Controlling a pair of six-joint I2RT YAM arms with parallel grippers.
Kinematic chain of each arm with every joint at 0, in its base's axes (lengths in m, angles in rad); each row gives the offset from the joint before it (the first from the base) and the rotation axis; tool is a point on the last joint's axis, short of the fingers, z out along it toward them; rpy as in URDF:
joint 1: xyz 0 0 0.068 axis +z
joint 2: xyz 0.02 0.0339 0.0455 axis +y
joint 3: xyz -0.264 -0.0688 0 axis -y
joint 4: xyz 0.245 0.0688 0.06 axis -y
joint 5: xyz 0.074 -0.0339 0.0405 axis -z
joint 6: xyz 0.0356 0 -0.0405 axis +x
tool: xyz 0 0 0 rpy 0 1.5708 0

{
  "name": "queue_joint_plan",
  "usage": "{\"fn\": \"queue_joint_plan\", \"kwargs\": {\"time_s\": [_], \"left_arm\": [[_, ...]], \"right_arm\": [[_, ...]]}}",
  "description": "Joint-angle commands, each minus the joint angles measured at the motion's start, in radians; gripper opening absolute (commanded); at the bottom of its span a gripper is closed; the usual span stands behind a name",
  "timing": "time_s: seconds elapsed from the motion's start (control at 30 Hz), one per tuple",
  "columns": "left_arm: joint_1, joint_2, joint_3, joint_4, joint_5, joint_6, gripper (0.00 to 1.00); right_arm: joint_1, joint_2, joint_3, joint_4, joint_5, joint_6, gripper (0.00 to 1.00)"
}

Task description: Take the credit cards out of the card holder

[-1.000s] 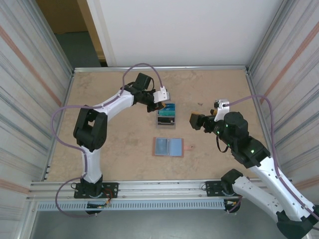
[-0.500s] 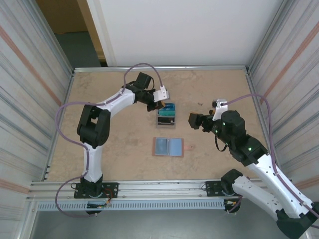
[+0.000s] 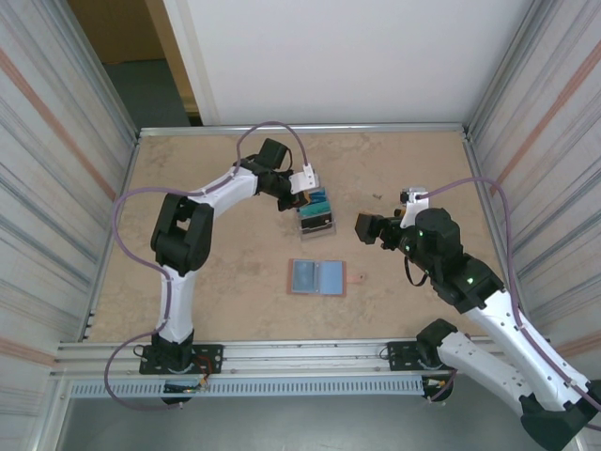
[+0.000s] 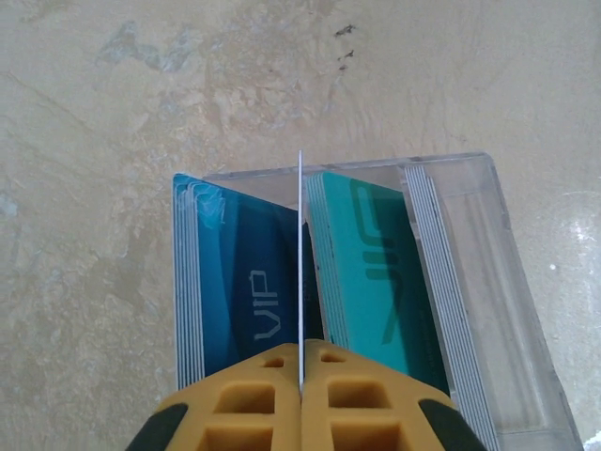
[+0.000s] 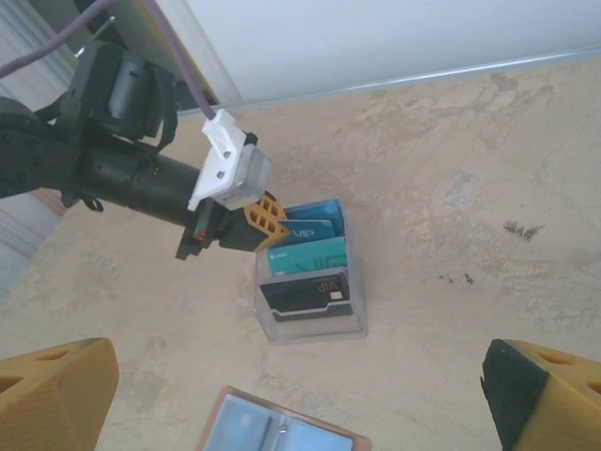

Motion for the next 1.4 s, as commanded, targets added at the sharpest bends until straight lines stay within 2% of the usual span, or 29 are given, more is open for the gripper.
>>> {"fn": "queue_joint_plan", "kwargs": {"time_s": [0.0,0.3,0.43,0.63,0.7,1.07,1.2,1.27,1.37], "left_arm": [[0.02,-0.013,-0.014,-0.011,-0.02,0.006,0.0],[0.027,-0.063,-0.058,0.057,-0.016,-0.023,0.0],[0.025,-0.093,-0.078,0.099,-0.008,-0.05,0.1],[0.026,-0.142,-0.115,0.162,-0.026,-0.071,0.12],[0.026,-0.146,-0.117,0.167,-0.032,-0.069,0.18],[0.02,-0.163,-0.133,0.183,-0.06,-0.088,0.19],[0.006,-0.223,-0.173,0.23,-0.085,-0.125,0.2],[0.003,-0.265,-0.198,0.257,-0.106,-0.157,0.29],[-0.003,-0.347,-0.27,0.319,-0.147,-0.223,0.36]], "right_arm": [[-0.012,0.003,0.014,-0.007,0.015,0.026,0.99],[-0.012,0.035,0.014,0.009,-0.02,0.036,0.99],[-0.013,0.055,0.024,0.009,-0.041,0.036,0.99],[-0.013,0.07,0.024,0.009,-0.049,0.04,0.99],[-0.012,0.071,0.024,0.015,-0.052,0.042,0.99],[-0.013,0.071,0.021,0.012,-0.064,0.046,0.99],[-0.013,0.088,0.025,-0.006,-0.004,0.077,0.99],[-0.013,0.099,0.019,-0.007,0.016,0.083,0.99],[-0.014,0.122,0.012,-0.014,0.05,0.106,0.99]]}}
